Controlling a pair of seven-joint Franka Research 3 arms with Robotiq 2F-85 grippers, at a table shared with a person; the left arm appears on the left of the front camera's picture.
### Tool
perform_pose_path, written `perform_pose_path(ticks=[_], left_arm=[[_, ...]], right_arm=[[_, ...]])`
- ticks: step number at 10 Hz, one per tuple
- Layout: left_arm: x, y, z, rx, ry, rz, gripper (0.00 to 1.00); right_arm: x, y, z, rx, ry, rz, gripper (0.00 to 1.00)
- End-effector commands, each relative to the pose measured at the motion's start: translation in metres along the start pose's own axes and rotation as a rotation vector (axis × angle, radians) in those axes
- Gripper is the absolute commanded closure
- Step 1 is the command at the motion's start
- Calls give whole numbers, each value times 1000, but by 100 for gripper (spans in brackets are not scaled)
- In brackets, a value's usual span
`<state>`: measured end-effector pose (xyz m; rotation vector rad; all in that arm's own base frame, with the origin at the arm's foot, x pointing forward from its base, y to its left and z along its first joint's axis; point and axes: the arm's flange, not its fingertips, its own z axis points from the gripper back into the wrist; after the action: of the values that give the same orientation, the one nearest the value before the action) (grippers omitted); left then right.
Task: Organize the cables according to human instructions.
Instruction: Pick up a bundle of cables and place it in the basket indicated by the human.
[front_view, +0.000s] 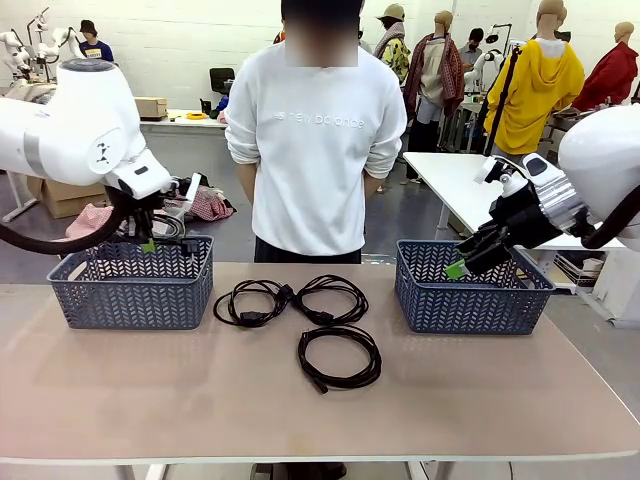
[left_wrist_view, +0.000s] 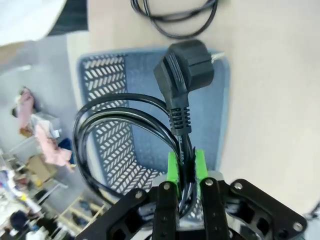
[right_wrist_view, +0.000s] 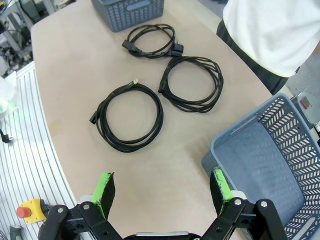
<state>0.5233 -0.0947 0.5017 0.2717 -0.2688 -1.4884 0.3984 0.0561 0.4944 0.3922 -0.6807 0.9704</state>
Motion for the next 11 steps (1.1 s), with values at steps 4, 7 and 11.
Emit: perform_pose_path(ticks=[4,7,11], left_arm=[[-36,20,-30,-3,-62,-22,85],[-41,24,-43,10,-47,-17,85],[-42,24,-54,1,-31,-22,85]], right_arm=[[1,-3,-2,12,-32,11,0],[1,-3,-2,12,-32,11,0],[1,-3,-2,12,-32,11,0]])
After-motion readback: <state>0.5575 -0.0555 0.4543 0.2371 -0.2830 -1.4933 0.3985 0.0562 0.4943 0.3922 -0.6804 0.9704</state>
